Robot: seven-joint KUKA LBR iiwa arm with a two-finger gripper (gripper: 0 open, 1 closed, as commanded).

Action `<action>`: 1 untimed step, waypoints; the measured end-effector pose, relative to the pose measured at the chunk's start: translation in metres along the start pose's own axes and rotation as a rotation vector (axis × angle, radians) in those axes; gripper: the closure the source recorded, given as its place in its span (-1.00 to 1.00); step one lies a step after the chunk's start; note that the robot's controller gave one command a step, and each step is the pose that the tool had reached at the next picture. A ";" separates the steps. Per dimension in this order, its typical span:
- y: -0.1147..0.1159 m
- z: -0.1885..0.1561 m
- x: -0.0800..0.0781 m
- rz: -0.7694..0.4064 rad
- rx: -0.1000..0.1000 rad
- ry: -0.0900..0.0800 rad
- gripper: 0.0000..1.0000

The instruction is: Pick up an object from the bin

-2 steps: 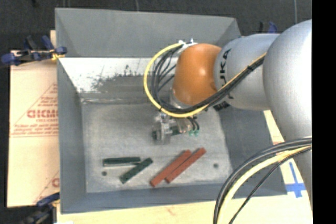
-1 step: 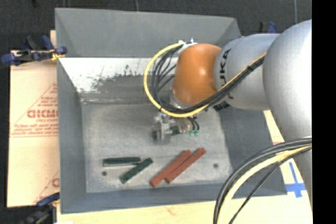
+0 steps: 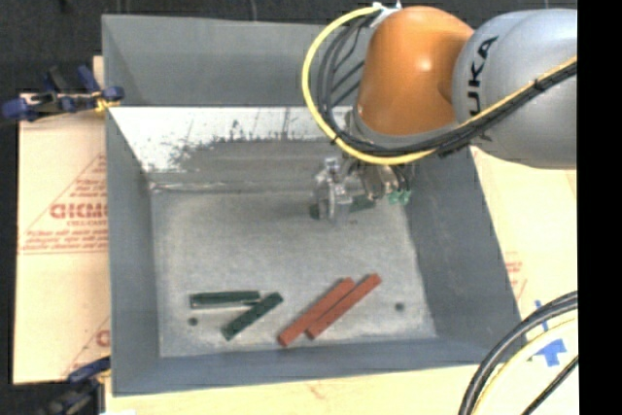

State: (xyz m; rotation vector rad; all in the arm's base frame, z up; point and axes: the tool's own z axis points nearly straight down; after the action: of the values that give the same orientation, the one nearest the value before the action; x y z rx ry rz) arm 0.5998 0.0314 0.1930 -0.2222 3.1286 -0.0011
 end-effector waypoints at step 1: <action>0.000 0.000 0.000 0.001 0.000 0.000 1.00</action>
Offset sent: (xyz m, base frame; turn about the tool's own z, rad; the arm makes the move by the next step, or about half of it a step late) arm 0.0163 -0.0099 0.1631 -0.3098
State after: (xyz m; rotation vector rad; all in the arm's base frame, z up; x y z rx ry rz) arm 0.5997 0.0315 0.1928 -0.2213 3.1290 -0.0004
